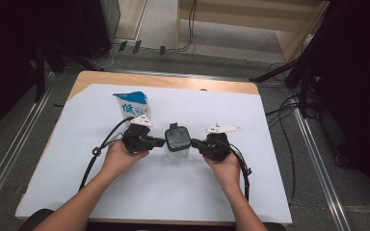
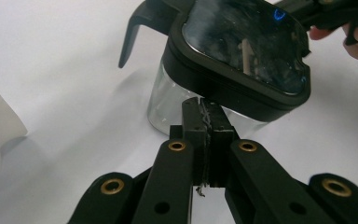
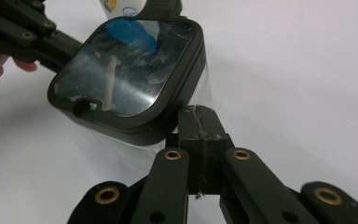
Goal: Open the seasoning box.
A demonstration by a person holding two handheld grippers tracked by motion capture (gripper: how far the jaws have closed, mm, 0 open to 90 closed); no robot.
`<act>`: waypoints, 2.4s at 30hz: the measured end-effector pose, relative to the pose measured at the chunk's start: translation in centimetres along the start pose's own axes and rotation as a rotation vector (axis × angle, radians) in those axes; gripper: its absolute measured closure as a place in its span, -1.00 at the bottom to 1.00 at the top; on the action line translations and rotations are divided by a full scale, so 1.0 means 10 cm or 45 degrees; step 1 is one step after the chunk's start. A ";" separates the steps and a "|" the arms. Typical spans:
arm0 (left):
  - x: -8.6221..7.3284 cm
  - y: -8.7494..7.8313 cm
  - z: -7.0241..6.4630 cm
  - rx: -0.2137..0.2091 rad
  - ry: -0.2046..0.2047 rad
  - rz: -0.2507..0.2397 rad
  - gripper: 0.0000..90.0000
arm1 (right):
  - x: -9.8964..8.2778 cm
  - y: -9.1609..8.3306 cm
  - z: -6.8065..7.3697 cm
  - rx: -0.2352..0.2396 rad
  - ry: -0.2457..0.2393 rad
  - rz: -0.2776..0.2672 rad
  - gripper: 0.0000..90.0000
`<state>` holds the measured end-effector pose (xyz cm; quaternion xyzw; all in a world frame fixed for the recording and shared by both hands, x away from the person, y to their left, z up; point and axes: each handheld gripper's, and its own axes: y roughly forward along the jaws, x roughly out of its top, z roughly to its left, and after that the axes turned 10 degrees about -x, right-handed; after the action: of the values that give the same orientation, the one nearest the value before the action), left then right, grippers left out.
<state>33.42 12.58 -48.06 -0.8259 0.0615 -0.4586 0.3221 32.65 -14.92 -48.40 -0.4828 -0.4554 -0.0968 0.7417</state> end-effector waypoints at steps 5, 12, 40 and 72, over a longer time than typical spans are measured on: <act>0.01 0.01 0.04 0.008 -0.004 -0.002 1.00 | -0.05 -0.05 0.05 0.010 -0.019 0.005 1.00; 0.03 0.02 0.09 0.014 -0.030 -0.020 1.00 | -0.12 -0.10 0.17 0.032 -0.048 0.033 1.00; -0.25 -0.02 -0.30 -0.002 -0.015 0.010 1.00 | 0.26 0.25 -0.14 0.047 -0.103 -0.012 1.00; -0.24 -0.06 -0.10 0.021 -0.049 0.039 1.00 | 0.10 0.09 0.01 0.049 -0.168 0.018 1.00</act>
<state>31.10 13.49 -49.10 -0.8308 0.0642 -0.4381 0.3372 33.69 -14.06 -48.20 -0.4769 -0.5016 -0.0506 0.7200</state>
